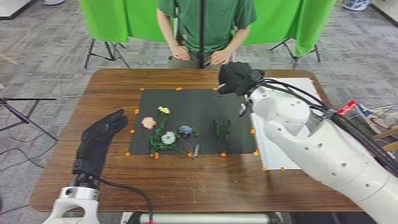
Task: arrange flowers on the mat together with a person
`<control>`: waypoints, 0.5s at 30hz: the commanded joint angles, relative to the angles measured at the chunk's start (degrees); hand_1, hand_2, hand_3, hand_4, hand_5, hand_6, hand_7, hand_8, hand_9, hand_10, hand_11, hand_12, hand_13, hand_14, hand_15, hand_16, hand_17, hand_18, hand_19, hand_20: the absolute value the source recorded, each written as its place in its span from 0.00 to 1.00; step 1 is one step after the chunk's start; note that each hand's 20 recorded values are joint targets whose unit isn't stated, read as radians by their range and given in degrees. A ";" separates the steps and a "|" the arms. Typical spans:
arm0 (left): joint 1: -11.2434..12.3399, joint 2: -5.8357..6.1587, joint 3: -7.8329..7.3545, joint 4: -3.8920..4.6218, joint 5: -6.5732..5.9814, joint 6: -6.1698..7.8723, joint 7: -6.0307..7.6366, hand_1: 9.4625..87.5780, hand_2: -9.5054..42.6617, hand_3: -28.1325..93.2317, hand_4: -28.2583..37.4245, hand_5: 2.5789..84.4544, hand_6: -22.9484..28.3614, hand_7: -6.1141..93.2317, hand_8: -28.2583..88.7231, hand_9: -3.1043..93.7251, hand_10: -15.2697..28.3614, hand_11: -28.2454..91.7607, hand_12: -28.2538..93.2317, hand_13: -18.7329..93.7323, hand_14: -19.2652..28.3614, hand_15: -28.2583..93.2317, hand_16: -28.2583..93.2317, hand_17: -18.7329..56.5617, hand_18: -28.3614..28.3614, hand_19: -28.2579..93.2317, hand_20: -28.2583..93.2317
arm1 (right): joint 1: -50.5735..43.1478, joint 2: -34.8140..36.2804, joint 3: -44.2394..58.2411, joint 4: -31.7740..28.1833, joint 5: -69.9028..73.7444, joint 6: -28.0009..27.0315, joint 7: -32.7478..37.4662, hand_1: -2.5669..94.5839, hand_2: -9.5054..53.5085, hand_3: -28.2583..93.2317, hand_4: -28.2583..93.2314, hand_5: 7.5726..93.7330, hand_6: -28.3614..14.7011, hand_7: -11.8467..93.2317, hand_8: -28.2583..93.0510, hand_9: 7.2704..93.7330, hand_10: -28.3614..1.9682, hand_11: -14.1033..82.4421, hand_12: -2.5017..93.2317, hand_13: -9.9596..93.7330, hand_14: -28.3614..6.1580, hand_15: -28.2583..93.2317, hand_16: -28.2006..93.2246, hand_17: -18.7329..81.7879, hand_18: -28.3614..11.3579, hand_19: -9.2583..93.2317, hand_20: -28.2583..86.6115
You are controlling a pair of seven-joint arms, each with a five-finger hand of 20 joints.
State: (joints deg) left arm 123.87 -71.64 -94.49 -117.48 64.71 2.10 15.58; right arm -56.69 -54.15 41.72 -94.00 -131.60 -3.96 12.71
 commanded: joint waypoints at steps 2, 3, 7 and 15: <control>-0.10 -0.03 0.32 0.54 -0.13 -0.37 -0.73 0.18 0.08 0.78 0.13 0.52 0.52 0.18 0.20 0.47 0.63 0.34 0.36 0.46 0.73 0.31 0.27 0.29 0.70 0.27 0.37 | -1.59 -1.15 -1.06 1.14 -1.52 -1.32 0.04 0.65 0.00 0.73 0.02 0.89 0.73 0.32 0.28 1.00 0.71 0.26 0.40 1.00 0.84 0.75 0.44 0.86 0.38 1.00 0.72; -0.15 0.11 0.27 0.54 -0.12 -0.45 -0.78 0.18 0.09 0.78 0.13 0.52 0.52 0.18 0.20 0.47 0.63 0.34 0.36 0.46 0.73 0.31 0.27 0.29 0.70 0.27 0.37 | -1.58 -1.03 -1.08 1.32 -2.12 -1.17 -0.18 0.65 0.00 0.73 0.02 0.89 0.73 0.32 0.28 1.00 0.71 0.26 0.40 1.00 0.84 0.75 0.44 0.85 0.38 1.00 0.72; -0.82 0.54 0.35 0.83 -0.08 -0.88 -0.77 0.18 0.08 0.78 0.13 0.52 0.52 0.18 0.20 0.47 0.63 0.34 0.36 0.46 0.73 0.31 0.27 0.29 0.70 0.27 0.37 | -3.23 -1.72 1.55 1.54 -3.88 -3.13 -0.73 0.65 0.00 0.73 0.02 0.88 0.73 0.31 0.28 1.00 0.72 0.24 0.41 1.00 0.84 0.75 0.44 0.85 0.37 1.00 0.73; -1.07 0.51 0.34 0.99 -0.03 -1.43 -0.82 0.18 0.08 0.78 0.13 0.52 0.52 0.18 0.20 0.47 0.63 0.34 0.36 0.46 0.73 0.31 0.27 0.29 0.70 0.27 0.37 | -3.99 -0.89 0.68 1.65 -3.91 -5.41 -0.77 0.60 0.00 0.71 0.04 0.84 0.73 0.29 0.27 0.97 0.69 0.22 0.38 1.00 0.83 0.75 0.45 0.84 0.36 1.00 0.73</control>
State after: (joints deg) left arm 122.70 -71.14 -94.32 -117.09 64.67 1.69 15.35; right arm -60.01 -55.80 43.20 -92.61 -134.80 -7.77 12.13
